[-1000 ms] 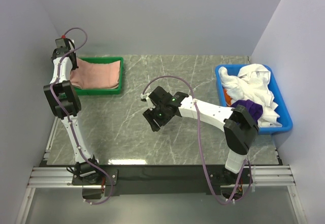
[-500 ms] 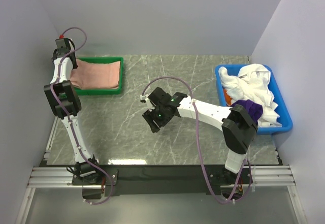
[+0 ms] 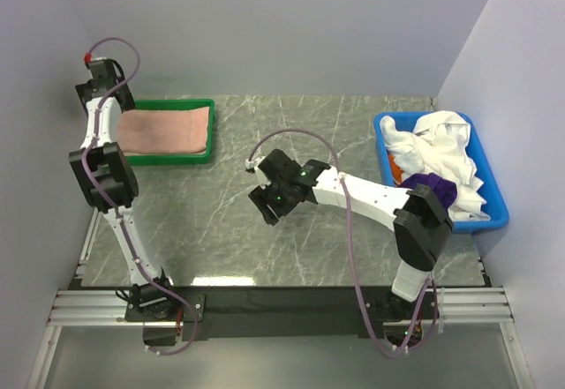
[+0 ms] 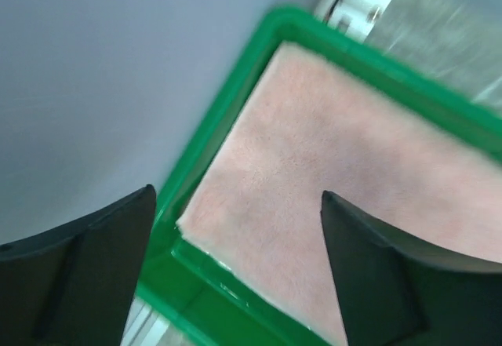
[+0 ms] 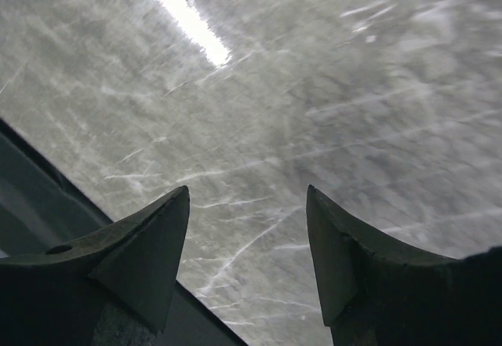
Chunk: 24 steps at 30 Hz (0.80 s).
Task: Fold and stack the towels
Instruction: Neatly place the folded towel into the bin, then grab crumpled towel
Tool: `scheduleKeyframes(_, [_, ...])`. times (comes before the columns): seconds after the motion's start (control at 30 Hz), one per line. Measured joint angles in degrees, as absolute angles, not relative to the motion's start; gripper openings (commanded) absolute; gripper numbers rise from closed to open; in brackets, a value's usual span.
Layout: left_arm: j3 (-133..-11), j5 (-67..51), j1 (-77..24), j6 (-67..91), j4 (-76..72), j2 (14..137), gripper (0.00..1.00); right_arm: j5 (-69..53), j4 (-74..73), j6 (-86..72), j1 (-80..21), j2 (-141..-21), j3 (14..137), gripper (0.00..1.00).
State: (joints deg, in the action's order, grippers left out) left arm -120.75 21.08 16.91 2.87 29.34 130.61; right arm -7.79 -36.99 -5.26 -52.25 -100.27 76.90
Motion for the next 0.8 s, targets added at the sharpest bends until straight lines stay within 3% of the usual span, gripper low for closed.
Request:
scheduleKeyframes(0.07, [-119.4,20.7,16.8,5.2,29.3,127.1,0.99,-5.3,-36.8,-5.5,-51.9,-98.7,76.9,0.69])
scheduleKeyframes(0.33, [-110.1,10.4,12.4,16.8,28.3,104.9,1.0,9.4,-36.6,-8.5,-44.1,-89.8,76.9,0.74])
scheduleKeyframes(0.57, [-87.7,0.2,-1.2,21.4,24.6,83.6,0.99,24.7,-38.0,-12.5,-29.3,-82.0,76.9,0.94])
scheduleKeyframes(0.8, [-62.6,-2.7,-9.3,21.8,23.7,72.8,0.99,28.9,-38.7,-15.6,-9.9,-79.8,76.9,0.94])
